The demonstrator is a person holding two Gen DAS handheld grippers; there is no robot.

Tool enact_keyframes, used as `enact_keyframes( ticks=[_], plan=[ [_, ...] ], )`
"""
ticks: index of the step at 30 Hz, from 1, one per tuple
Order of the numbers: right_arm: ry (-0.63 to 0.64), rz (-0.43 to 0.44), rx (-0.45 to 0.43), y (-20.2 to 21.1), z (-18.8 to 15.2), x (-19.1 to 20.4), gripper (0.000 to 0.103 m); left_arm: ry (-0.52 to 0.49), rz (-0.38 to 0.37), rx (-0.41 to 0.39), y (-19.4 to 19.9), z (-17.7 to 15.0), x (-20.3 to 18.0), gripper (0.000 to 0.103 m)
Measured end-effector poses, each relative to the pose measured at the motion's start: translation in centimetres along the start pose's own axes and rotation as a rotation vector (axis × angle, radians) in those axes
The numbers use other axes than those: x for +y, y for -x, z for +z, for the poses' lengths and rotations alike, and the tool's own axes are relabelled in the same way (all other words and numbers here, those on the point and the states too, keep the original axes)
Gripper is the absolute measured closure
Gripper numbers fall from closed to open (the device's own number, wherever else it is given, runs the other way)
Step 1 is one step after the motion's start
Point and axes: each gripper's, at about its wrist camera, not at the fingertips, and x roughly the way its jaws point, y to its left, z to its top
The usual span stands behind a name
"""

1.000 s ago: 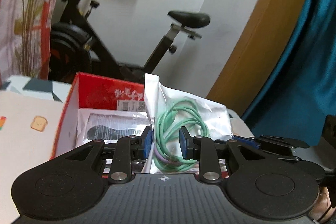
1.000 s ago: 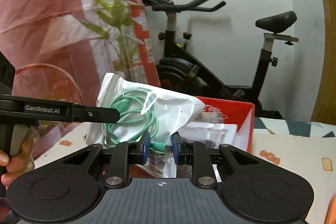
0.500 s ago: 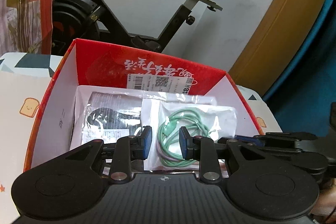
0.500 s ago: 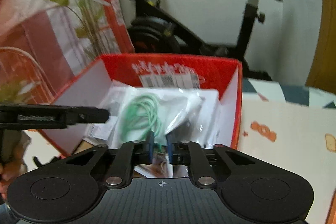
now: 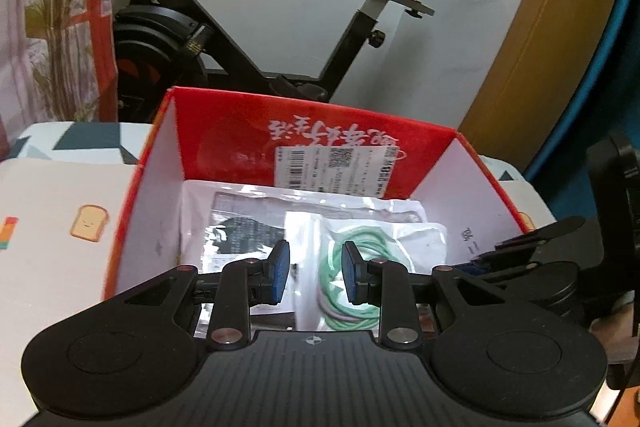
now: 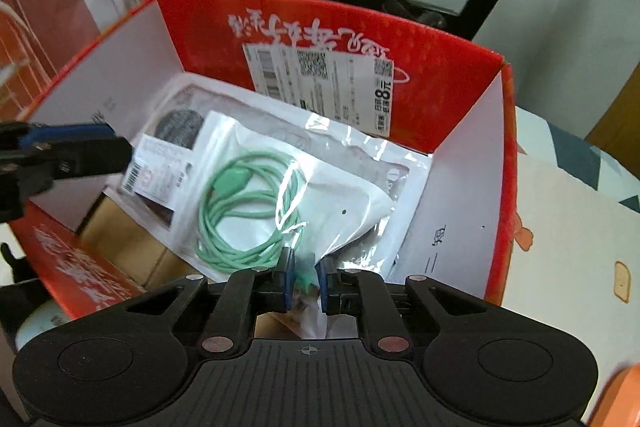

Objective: Organize soft objects
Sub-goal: 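Open the right gripper to release the cable bag and withdraw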

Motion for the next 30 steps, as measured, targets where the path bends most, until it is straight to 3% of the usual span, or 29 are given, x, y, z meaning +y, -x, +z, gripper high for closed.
enact_keyframes(
  ticks=[9,12,15,17,19,22,30],
  plan=[
    [-0.041,-0.098,-0.05,1.9,-0.5,0.0,0.084,-0.053,0.108,-0.022,1.7,0.2,-0.2,0.07],
    [-0.056,-0.091,-0.089,3.6,-0.7,0.0,0.074,-0.068,0.139,-0.038,2.6,0.1,-0.3,0.057],
    [-0.062,-0.105,-0.151,5.7,-1.2,0.2,0.045,-0.086,0.161,-0.064,4.1,0.1,-0.5,0.036],
    [-0.075,-0.114,-0.2,7.0,-1.6,0.4,0.036,-0.1,0.168,-0.09,5.2,0.0,-0.8,0.015],
    [-0.086,-0.102,-0.241,8.2,-2.2,0.4,0.029,-0.113,0.186,-0.115,6.4,-0.2,-1.1,0.004],
    [-0.102,-0.096,-0.302,9.8,-3.0,0.2,0.003,-0.141,0.208,-0.14,7.9,-0.7,-1.8,0.002],
    [-0.185,-0.072,-0.419,12.9,-6.3,0.1,0.0,-0.171,0.251,-0.222,12.0,-2.9,-3.2,0.0]
  ],
)
